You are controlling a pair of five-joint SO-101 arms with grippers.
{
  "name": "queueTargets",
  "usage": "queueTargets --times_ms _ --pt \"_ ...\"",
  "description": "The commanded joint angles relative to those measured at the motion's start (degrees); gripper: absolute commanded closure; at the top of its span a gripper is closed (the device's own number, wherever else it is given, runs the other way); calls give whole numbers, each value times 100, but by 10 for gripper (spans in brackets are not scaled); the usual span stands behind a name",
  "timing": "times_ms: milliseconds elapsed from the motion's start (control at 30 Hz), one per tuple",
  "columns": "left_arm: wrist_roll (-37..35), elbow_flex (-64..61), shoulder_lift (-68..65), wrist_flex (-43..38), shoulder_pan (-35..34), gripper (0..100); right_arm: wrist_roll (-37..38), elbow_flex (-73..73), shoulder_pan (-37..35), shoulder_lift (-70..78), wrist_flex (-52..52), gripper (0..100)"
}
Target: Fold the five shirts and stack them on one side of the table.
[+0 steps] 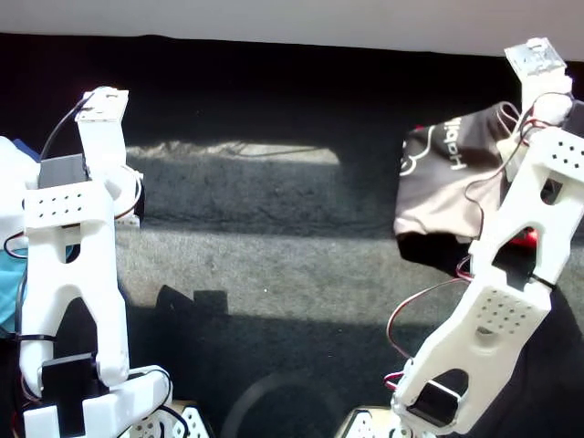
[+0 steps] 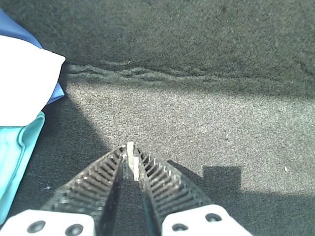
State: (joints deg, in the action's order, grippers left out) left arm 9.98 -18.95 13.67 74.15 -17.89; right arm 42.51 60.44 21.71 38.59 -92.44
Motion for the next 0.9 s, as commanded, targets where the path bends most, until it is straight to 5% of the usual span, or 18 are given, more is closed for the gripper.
queueTargets --times_ms 0,267,533,700,867 --pt "-18 66 154 -62 -57 991 141 286 277 295 708 991" --pt "-18 22 154 -62 -48 991 123 295 347 760 1789 991" --pt "-18 66 154 -62 -48 991 62 286 391 1077 1587 946" --pt "-18 66 119 -62 -40 991 -1143 585 479 1015 1604 779" --pt "-18 48 119 -62 -40 991 -1934 1508 382 954 1631 778"
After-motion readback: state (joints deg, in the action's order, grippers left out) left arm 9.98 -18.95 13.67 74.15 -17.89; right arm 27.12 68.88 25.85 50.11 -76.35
